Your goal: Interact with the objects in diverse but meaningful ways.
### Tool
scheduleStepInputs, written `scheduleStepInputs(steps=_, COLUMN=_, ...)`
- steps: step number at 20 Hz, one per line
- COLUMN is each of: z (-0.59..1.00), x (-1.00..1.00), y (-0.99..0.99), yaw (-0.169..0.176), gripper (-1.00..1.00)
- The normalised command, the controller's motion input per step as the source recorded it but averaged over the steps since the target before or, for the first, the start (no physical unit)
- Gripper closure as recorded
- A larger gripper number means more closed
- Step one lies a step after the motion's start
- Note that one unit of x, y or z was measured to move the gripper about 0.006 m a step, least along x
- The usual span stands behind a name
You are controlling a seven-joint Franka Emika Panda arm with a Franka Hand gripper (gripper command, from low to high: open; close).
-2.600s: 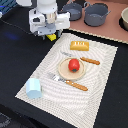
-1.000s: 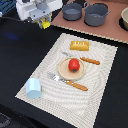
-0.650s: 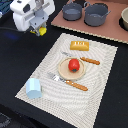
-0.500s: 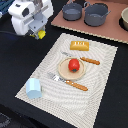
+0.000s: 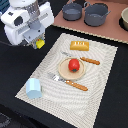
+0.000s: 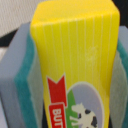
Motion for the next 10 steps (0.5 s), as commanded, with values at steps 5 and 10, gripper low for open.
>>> scheduleStepInputs(steps=5, z=0.12, x=0.84, y=-0.50, yaw=-0.052, gripper=1.00)
scheduleStepInputs(steps=10, z=-0.04, x=0.85, y=-0.20, yaw=-0.006, gripper=1.00)
